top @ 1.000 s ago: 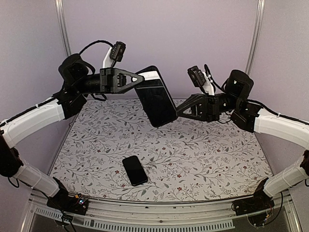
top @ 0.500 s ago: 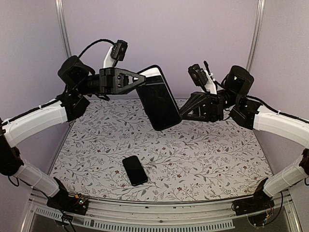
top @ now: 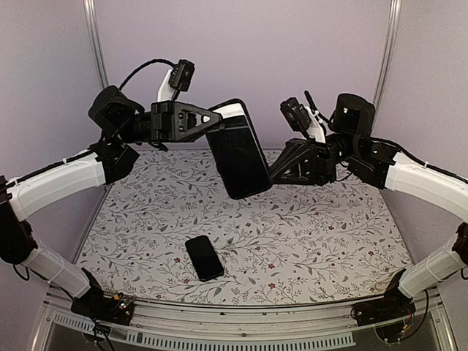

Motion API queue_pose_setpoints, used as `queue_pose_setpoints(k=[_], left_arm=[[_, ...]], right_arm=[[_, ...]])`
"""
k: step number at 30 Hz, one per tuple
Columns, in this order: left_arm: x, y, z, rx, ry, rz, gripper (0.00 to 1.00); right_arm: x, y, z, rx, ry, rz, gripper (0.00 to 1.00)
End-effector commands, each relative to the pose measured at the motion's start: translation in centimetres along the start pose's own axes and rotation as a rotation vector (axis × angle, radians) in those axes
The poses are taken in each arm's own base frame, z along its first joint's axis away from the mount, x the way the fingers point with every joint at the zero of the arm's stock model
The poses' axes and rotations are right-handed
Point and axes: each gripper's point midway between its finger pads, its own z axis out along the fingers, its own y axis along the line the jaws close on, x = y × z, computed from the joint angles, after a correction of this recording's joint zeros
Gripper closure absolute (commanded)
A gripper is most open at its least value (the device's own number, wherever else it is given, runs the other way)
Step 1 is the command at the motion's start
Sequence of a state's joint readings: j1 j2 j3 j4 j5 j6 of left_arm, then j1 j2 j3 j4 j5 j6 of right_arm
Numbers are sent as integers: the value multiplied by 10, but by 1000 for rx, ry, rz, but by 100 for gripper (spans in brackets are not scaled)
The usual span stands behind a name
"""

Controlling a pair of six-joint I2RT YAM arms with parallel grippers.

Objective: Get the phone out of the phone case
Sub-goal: Remove the bottom right corner of the phone case from the phone, then pass from the left arm to the right

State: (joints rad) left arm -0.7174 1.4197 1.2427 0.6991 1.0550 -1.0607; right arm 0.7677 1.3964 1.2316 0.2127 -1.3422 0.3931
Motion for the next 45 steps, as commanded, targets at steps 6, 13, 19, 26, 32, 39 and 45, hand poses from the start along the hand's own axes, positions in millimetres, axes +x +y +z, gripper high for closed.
queue_pose_setpoints(k=[6,13,19,26,32,39,45], left_arm=[[30,-10,26,102,89,-131,100],[35,5,28,76,93,-196,100],[36,20,28,8,78,-206,100],[31,35,26,-59,28,-248,100],[34,54,18,-144,-20,-276,100],[28,101,-17,-357,-132,-239,100],[20,136,-25,-475,-197,-235,100]], right_arm=[[-15,-86,-13,417,-77,-69,100],[-13,-116,-36,571,-86,-63,100],[-20,-131,-60,716,-91,-85,100],[-29,-151,-87,923,-118,-101,100],[-42,-158,-102,1020,-185,-104,100],[-14,-166,-131,1193,-168,38,91],[25,-143,-116,1070,-135,169,16]])
